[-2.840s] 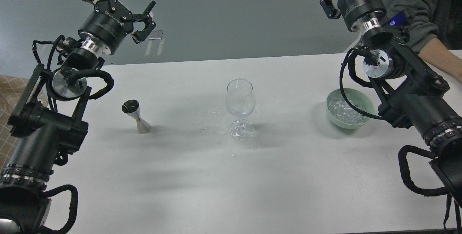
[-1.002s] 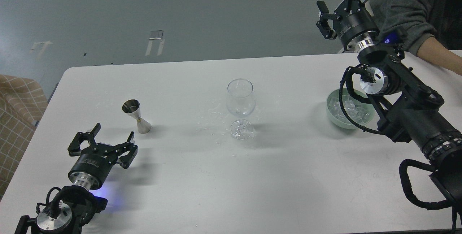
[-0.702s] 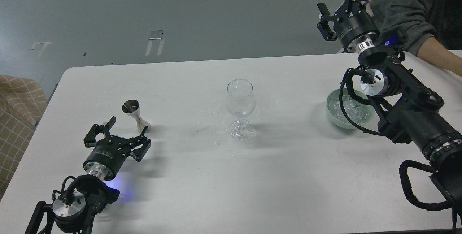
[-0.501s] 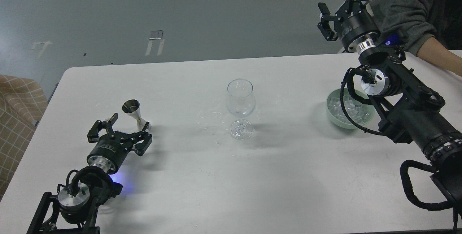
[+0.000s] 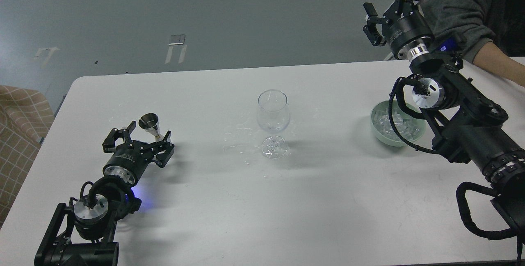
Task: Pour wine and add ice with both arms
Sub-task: 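Close the left gripper around the silver jigger, then lift the jigger with the left gripper and carry it beside the wine glass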
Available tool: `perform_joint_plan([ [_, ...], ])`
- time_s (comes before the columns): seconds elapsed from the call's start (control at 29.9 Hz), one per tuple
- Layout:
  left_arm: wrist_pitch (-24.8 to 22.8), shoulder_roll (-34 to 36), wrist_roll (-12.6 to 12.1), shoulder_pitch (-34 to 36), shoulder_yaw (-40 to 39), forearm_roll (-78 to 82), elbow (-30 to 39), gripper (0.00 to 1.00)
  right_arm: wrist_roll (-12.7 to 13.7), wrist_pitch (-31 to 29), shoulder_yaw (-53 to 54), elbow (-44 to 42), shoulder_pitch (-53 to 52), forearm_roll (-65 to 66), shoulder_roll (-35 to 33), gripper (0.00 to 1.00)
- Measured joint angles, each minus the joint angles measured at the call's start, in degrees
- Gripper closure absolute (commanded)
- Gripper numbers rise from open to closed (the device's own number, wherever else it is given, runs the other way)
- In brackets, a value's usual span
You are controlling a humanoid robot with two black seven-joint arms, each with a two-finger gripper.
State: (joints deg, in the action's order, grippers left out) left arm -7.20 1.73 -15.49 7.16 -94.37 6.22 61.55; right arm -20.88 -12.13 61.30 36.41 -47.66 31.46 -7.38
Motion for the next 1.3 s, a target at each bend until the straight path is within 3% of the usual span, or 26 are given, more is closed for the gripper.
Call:
perform_joint_plan([
  [0.27,0.00,-0.41,1.72,1.82,0.29,0.39,-2.74,0.09,0.00,0.00,-0.02,-0.03,0.04,0.00,0.00,0.00],
  [0.4,-0.01,-0.41,2.00,2.04,0.32,1.11,-2.99,0.35,0.00,0.00,-0.04,-0.02,0.09,0.00,-0.29,0.00],
  [0.53,-0.01,-0.43,2.11,2.05,0.32,1.34,-3.10,0.45,0.00,0.00,-0.04,-0.02,0.18,0.00,-0.34,0.00],
  [0.77,-0.58,-0.26,2.20,1.87,1.46,1.50,-3.61,0.72,-0.01,0.00,-0.04,0.05,0.46,0.00,-0.36,0.00],
  [1.0,-0.87,-0.23,2.15,1.86,1.65,2.16,-3.72,0.77,-0.02,0.00,-0.04,0.07,0.46,0.00,-0.36,0.00],
  [1.24,-1.42,-0.34,2.14,1.96,1.42,2.07,-3.65,1.00,-0.01,0.00,-0.04,0.10,0.75,0.00,-0.35,0.00],
  [1.3,-1.49,-0.41,2.14,1.96,1.29,2.00,-3.53,1.00,0.01,0.00,-0.04,0.14,0.79,0.00,-0.30,0.00],
])
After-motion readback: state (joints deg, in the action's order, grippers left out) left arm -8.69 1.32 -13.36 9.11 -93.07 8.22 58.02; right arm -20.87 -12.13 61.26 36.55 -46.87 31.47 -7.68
